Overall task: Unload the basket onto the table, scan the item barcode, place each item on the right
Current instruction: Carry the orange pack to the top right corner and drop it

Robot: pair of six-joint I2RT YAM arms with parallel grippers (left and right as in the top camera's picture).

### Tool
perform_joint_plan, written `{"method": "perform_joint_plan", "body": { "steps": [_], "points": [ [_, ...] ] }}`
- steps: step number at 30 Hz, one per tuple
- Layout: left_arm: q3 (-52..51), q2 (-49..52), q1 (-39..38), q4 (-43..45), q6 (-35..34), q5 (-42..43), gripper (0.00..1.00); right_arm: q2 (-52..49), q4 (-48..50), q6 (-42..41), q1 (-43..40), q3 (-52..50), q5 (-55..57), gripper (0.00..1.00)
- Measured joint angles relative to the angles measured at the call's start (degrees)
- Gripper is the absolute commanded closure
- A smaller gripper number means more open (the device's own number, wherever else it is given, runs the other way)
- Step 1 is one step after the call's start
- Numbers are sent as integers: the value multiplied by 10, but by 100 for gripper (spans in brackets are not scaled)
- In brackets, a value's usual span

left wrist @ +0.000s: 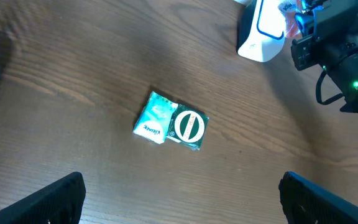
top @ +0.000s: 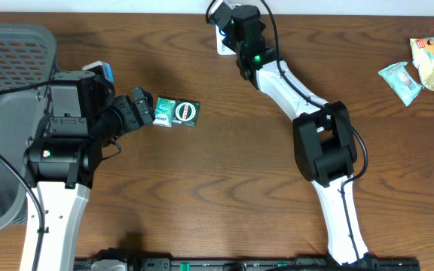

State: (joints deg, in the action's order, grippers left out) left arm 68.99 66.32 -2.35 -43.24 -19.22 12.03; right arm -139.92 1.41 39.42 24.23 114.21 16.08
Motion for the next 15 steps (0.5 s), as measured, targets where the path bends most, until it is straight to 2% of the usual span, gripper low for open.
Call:
{"method": "perform_joint_plan", "body": {
  "steps": [9,15],
  "points": [
    [0,0,0,0,0,0,2,3,-13,26,-8,0,41,99],
    [0,0,0,0,0,0,2,37,-107,-26,-62,0,53,99]
  ]
}}
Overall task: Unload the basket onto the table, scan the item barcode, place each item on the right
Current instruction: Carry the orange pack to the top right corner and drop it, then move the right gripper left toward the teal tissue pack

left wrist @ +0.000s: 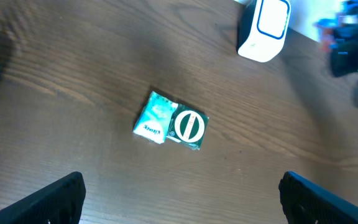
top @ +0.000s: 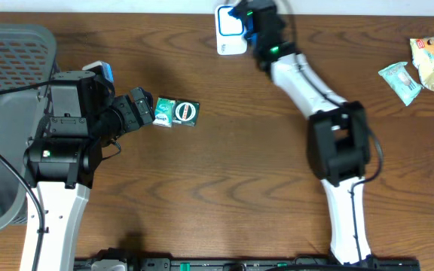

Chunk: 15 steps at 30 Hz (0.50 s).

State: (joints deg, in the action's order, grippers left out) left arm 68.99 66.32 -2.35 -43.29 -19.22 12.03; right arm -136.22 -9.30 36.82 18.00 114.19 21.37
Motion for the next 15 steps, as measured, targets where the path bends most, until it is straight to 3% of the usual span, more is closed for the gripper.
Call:
{"method": "perform_joint_plan", "body": {
  "steps": [7,8,9,10,11,12,15],
  "points": [
    [0,0,0,1,0,0,2,46,-188,-90,-166,3,57,99],
    [0,0,0,0,0,0,2,46,-206,-101,-184,3,59,94],
    [0,0,0,0,0,0,2,46,-223,-116,-206,3,62,75],
    [0,0,0,0,0,0,2,46,-238,-132,-229,2,65,33],
    [0,0,0,0,0,0,2,46,-249,-149,-249,2,69,8],
    [0,0,0,0,0,0,2,46,-260,-167,-272,2,71,1],
    [0,0,0,0,0,0,2,46,-284,-213,-320,2,72,1]
  ]
}}
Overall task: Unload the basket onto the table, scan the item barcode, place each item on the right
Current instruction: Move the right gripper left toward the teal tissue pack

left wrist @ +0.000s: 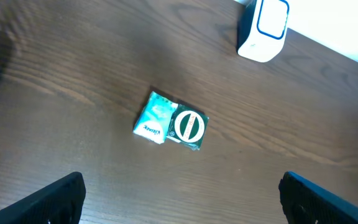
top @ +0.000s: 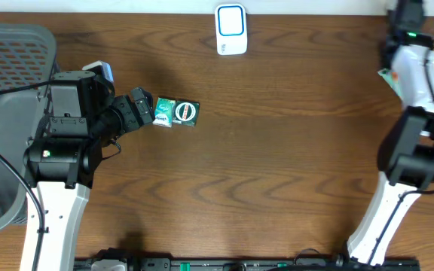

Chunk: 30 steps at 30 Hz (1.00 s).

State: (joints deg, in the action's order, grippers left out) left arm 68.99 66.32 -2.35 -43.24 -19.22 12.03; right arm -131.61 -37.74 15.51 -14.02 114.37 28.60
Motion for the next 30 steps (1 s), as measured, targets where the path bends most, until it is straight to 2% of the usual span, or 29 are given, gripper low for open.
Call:
{"method": "perform_joint_plan", "body": {
  "steps": [4,7,10,15,18,20,25,27,28,30],
  "points": [
    [0,0,0,0,0,0,2,0,-26,-38,-37,0,-54,1],
    [0,0,0,0,0,0,2,0,-40,-52,-43,0,-141,1],
    [0,0,0,0,0,0,2,0,-49,-71,-39,0,-257,1],
    [0,0,0,0,0,0,2,0,-54,-125,-27,0,-512,1],
    [0,0,0,0,0,0,2,0,-53,-151,-9,0,-682,1],
    [0,0,0,0,0,0,2,0,-56,-160,10,0,-756,1],
    [0,0,0,0,0,0,2,0,-82,-172,81,0,-835,1],
    [0,0,0,0,0,0,2,0,-85,-174,119,0,-846,11],
    [0,0,0,0,0,0,2,0,-85,-176,141,0,-847,23],
    [0,0,0,0,0,0,2,0,-86,-180,177,0,-841,31]
  ]
}}
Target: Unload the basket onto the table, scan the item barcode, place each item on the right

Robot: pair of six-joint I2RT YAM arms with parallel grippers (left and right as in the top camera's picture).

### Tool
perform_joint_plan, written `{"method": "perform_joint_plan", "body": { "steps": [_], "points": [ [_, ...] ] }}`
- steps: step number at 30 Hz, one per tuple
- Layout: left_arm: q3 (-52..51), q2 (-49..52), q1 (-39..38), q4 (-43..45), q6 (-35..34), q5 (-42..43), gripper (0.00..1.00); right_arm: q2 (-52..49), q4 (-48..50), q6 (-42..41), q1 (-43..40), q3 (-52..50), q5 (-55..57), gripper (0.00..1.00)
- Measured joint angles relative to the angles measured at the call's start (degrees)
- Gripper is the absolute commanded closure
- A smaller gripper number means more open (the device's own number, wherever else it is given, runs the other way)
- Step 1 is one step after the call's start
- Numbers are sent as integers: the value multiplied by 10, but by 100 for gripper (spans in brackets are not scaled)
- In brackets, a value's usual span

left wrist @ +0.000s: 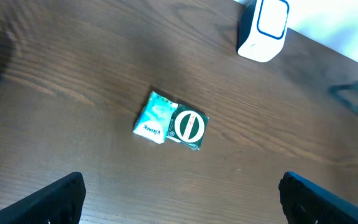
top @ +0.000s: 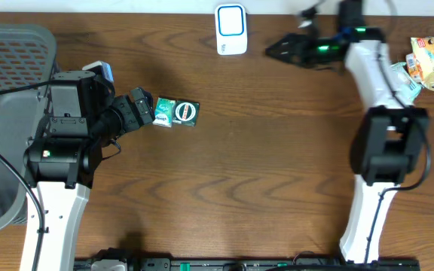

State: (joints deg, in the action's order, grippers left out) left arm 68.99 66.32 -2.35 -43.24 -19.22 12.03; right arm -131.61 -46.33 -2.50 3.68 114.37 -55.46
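A green tissue packet [top: 176, 112] with a round white label lies flat on the wooden table; the left wrist view shows the packet [left wrist: 170, 126] well ahead of the jaws. My left gripper [top: 142, 110] sits just left of it, open, with both dark fingertips [left wrist: 59, 198] spread wide and nothing between them. The white scanner [top: 231, 29] stands at the far edge, and the left wrist view shows the scanner [left wrist: 263, 30] at the top. My right gripper [top: 283, 49] points left, a little right of the scanner; its jaws are too dark to read.
A grey basket [top: 6, 113] fills the left edge. Snack packets and a pale wrapped item [top: 399, 80] lie at the far right. The right arm [top: 383, 135] stretches from the front edge toward the back.
My right gripper has moved from the far right back corner by the snacks to a spot just right of the scanner, pointing left. The left gripper and packet are unchanged.
My right gripper was first over the scanner at the back. Then it was just right of it, then far off at the right corner, and now it is back near the scanner. The left gripper stayed open beside the packet throughout.
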Motion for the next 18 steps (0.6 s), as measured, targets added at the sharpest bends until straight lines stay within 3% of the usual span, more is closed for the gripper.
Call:
{"method": "perform_joint_plan", "body": {
  "steps": [6,14,16,17,18],
  "points": [
    [0,0,0,0,0,0,2,0,0,-36,134,0,123,64],
    [0,0,0,0,0,0,2,0,41,-104,272,0,249,77],
    [0,0,0,0,0,0,2,0,55,-130,299,0,274,72],
    [0,0,0,0,0,0,2,0,64,-139,307,0,286,64],
    [0,0,0,0,0,0,2,0,77,-155,318,0,301,49]
  ]
}}
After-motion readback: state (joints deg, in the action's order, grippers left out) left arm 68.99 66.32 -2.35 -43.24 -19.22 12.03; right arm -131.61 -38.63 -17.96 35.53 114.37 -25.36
